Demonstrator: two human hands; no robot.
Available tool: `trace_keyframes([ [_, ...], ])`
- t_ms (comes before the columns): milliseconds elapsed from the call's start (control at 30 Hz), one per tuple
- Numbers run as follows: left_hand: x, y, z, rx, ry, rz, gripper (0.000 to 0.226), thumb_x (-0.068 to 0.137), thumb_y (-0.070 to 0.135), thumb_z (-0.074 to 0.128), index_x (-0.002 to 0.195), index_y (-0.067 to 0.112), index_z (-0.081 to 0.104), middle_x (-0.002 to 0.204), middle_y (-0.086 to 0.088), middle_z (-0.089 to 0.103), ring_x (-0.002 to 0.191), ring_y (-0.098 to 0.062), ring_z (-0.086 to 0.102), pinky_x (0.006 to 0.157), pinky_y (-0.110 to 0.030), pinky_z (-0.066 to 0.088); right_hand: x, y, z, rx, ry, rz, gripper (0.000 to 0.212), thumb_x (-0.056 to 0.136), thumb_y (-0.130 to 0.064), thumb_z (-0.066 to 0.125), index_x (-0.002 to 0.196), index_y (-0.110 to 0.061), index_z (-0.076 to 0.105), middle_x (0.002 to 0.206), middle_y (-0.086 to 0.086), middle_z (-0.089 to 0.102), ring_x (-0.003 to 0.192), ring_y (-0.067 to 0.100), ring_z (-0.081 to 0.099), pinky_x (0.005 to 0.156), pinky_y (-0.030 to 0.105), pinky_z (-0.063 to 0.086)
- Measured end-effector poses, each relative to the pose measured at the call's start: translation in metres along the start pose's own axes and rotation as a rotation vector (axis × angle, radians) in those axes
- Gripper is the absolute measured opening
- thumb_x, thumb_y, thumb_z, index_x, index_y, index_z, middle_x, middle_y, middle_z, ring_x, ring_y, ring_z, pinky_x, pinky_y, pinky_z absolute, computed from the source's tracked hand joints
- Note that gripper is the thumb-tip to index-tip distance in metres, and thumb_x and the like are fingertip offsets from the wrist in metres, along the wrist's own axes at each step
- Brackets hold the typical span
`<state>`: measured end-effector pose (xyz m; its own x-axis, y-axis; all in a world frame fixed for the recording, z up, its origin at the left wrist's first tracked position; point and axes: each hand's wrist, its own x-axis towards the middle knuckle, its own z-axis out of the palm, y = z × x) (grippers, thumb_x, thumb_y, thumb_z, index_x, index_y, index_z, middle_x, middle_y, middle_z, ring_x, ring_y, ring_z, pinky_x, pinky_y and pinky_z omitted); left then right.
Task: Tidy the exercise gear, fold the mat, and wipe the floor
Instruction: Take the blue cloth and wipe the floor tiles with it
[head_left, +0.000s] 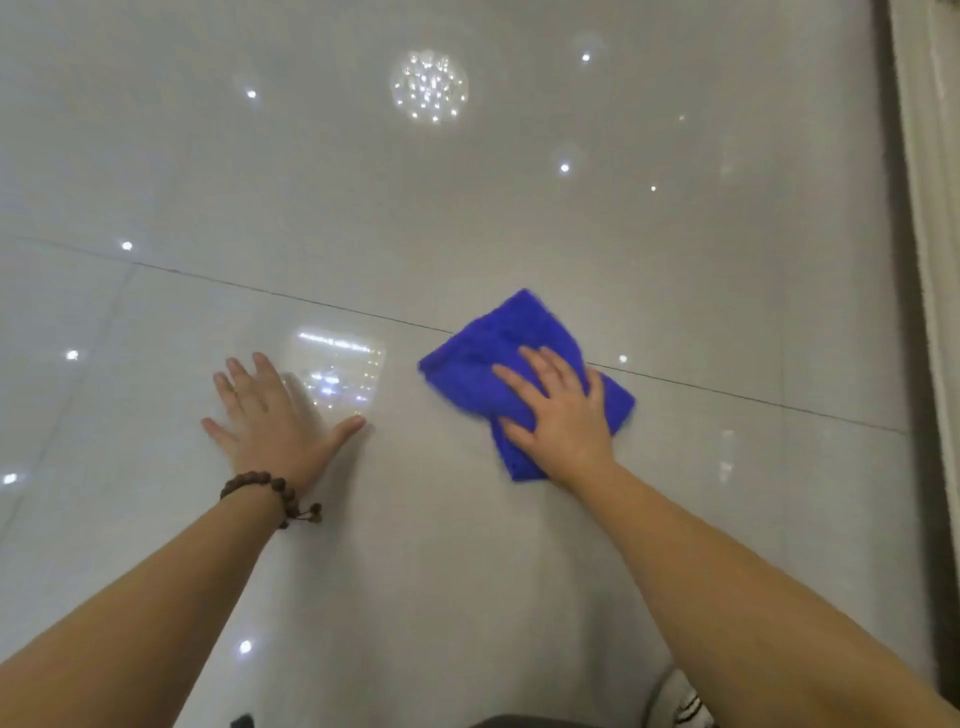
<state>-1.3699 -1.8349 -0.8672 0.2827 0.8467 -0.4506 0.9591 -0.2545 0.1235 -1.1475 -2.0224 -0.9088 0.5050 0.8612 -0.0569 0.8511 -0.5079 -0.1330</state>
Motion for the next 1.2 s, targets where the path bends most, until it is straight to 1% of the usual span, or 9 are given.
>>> trace_keyframes([
  [100,-0.012,-0.063,-0.002,-0.069,0.042,-0.231,0.136,0.062,0.083,0.055,0.151,0.006,-0.013,0.159,-0.018,-0.014,0.147,-0.030,-0.014,0.116,-0.061,0.004,0.026,-0.028,-0.003,0.194,0.044,0.733,0.059,0.088,-0.054,0.045,0.144,-0.038,0.034,0.155,0.000,0.024,0.143,0.022,0.016,0.109,0.060,0.016],
  [133,-0.014,-0.080,-0.002,-0.074,0.017,-0.295,0.139,0.059,0.086,0.054,0.151,0.007,-0.015,0.159,-0.018,-0.016,0.147,-0.030,-0.016,0.115,-0.063,0.003,0.027,-0.056,0.003,0.146,0.058,0.590,0.059,0.087,-0.054,0.044,0.143,-0.037,0.036,0.154,0.002,0.026,0.142,0.024,0.019,0.108,0.060,0.018],
  [233,-0.018,-0.116,-0.005,-0.118,-0.087,-0.400,0.150,0.045,0.094,0.050,0.149,0.012,-0.022,0.157,-0.015,-0.026,0.146,-0.030,-0.021,0.111,-0.069,0.004,0.000,-0.131,0.026,0.036,-0.019,-0.518,0.063,0.080,-0.058,0.041,0.140,-0.040,0.039,0.151,-0.001,0.036,0.139,0.024,0.029,0.107,0.058,0.025],
  [300,-0.017,-0.133,-0.008,-0.125,-0.160,-0.403,0.157,0.036,0.097,0.046,0.146,0.014,-0.028,0.155,-0.014,-0.031,0.145,-0.032,-0.023,0.109,-0.071,0.006,0.025,-0.134,0.029,-0.037,-0.088,-0.894,0.064,0.078,-0.060,0.040,0.140,-0.044,0.036,0.151,-0.004,0.036,0.138,0.021,0.030,0.109,0.056,0.023],
  [500,-0.009,-0.153,-0.006,-0.112,-0.314,-0.364,0.168,0.033,0.095,0.059,0.133,0.012,-0.047,0.145,-0.017,-0.046,0.139,-0.039,-0.033,0.106,-0.074,0.003,0.098,-0.199,0.029,0.145,0.053,0.222,0.057,0.087,-0.050,0.045,0.141,-0.034,0.040,0.152,0.003,0.032,0.140,0.026,0.024,0.108,0.058,0.016],
  [700,-0.005,-0.154,0.000,-0.148,-0.314,-0.378,0.167,0.035,0.095,0.059,0.127,0.009,-0.051,0.139,-0.021,-0.052,0.134,-0.041,-0.040,0.104,-0.076,-0.003,0.133,-0.258,0.039,-0.010,-0.130,-1.035,0.058,0.081,-0.057,0.039,0.137,-0.041,0.042,0.147,-0.004,0.040,0.135,0.023,0.035,0.106,0.054,0.027],
  [900,-0.003,-0.155,0.005,-0.141,-0.330,-0.367,0.167,0.038,0.092,0.063,0.127,0.009,-0.051,0.133,-0.018,-0.057,0.128,-0.041,-0.047,0.101,-0.077,-0.010,0.227,-0.324,0.027,0.164,-0.081,0.154,0.058,0.092,-0.052,0.040,0.147,-0.035,0.027,0.156,0.001,0.017,0.143,0.023,0.011,0.113,0.056,0.008],
  [1067,-0.004,-0.155,0.003,-0.139,-0.357,-0.366,0.162,0.041,0.092,0.061,0.141,0.009,-0.035,0.140,-0.021,-0.051,0.128,-0.042,-0.046,0.101,-0.077,-0.012,0.129,-0.414,0.038,0.073,-0.380,-1.030,0.056,0.089,-0.048,0.049,0.143,-0.040,0.034,0.154,-0.005,0.024,0.142,0.019,0.017,0.114,0.050,0.009],
  [1200,-0.004,-0.157,0.005,-0.152,-0.323,-0.362,0.165,0.040,0.090,0.064,0.130,0.010,-0.050,0.137,-0.018,-0.055,0.127,-0.042,-0.047,0.100,-0.077,-0.011,0.171,-0.319,0.040,0.094,-0.098,-0.583,0.055,0.086,-0.040,0.057,0.139,-0.036,0.042,0.149,-0.001,0.036,0.136,0.023,0.031,0.110,0.049,0.018],
])
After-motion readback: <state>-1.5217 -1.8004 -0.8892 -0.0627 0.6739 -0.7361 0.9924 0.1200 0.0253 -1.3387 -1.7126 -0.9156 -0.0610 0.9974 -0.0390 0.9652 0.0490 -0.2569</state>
